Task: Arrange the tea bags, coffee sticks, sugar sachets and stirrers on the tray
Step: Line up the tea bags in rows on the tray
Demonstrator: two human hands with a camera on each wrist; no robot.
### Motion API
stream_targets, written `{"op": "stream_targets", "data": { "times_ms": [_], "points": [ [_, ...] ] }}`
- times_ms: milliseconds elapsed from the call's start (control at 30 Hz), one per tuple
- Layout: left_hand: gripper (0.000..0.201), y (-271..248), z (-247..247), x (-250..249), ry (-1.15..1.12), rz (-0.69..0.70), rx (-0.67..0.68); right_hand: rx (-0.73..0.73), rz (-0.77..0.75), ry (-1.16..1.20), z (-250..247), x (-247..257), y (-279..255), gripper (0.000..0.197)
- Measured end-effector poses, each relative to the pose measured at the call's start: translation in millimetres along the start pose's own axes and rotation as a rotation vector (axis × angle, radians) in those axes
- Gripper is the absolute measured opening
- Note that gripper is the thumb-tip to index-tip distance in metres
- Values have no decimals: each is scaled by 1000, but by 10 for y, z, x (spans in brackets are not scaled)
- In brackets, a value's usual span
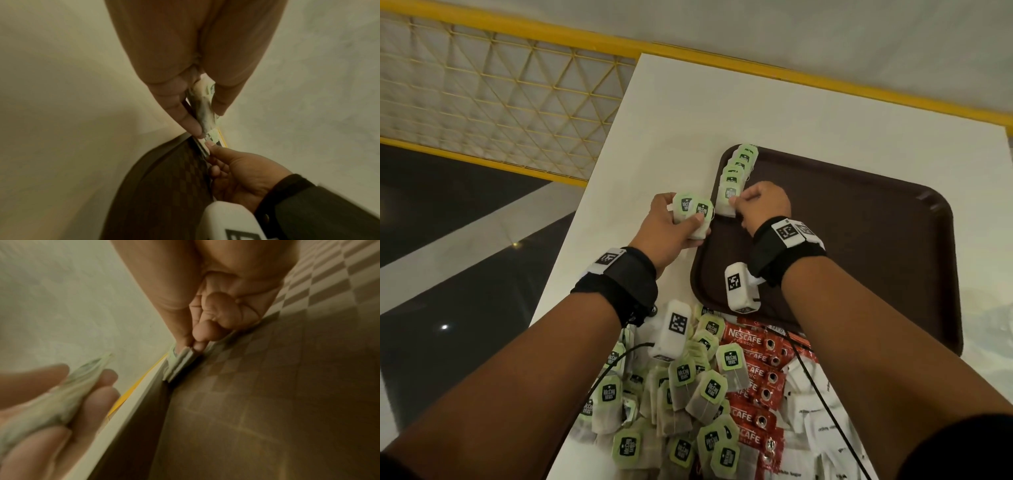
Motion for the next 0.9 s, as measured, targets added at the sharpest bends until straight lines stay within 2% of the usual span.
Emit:
{"op": "stream_targets", "data": {
  "times_ms": [133, 233, 333, 433, 633, 767, 900],
  "points": [
    [28, 39, 18, -30, -40, -41, 37, -17, 3, -7, -28, 9, -35, 26],
    [30, 60, 17, -61, 24, 5, 56, -16, -70, 19, -95, 85, -116, 28],
    [19, 67, 26, -111, 102, 56, 22, 103, -112, 92, -113, 171, -274, 29],
    [21, 100, 78, -126, 173, 83, 19, 260, -79, 194, -41, 188, -448, 21],
    [26, 151, 102, -125, 262, 96, -38, 207, 0, 297, -35, 96, -419, 6],
    [17, 150, 40, -147, 137, 18, -71, 183, 39, 212, -20, 11, -301, 4],
    [21, 116, -33, -166, 76, -3, -87, 111, -1, 69, 12, -55, -170, 9]
  ]
}}
Point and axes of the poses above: each hand's wrist, its own y-axis towards the middle knuckle, its own z-axis out of the palm, x = y × z, the point moved 4 cm from there along y, towards the middle knuckle, and after that the axes turned 8 degrees about y, right-handed, at the moved point
